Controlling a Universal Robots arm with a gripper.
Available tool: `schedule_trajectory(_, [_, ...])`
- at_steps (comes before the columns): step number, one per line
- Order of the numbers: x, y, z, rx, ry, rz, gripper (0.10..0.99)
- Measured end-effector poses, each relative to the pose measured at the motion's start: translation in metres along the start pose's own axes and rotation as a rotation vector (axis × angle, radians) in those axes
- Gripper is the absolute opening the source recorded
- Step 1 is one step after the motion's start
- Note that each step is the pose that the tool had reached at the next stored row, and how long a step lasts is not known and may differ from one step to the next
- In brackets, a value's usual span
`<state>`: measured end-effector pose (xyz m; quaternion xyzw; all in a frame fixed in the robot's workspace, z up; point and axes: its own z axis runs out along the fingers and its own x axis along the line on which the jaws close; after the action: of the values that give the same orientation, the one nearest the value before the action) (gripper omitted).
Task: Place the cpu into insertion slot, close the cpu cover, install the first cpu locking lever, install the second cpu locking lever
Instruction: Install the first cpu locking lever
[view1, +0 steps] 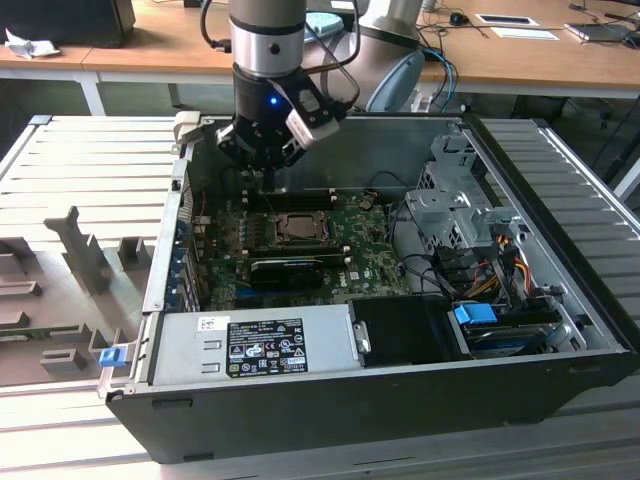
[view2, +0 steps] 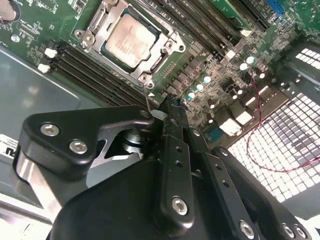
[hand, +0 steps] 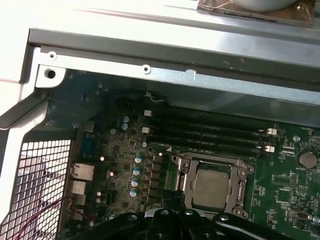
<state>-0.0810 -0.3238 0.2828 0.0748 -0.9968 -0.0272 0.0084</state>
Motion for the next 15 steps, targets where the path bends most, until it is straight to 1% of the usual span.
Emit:
schedule_trajectory(8, [-0.0001, -0.0003, 0.0050, 0.000, 0.0012, -0.018, 0.106])
schedule_trajectory(15, [0.0004, -0.0003, 0.0076, 0.000, 0.0007, -0.018, 0.106])
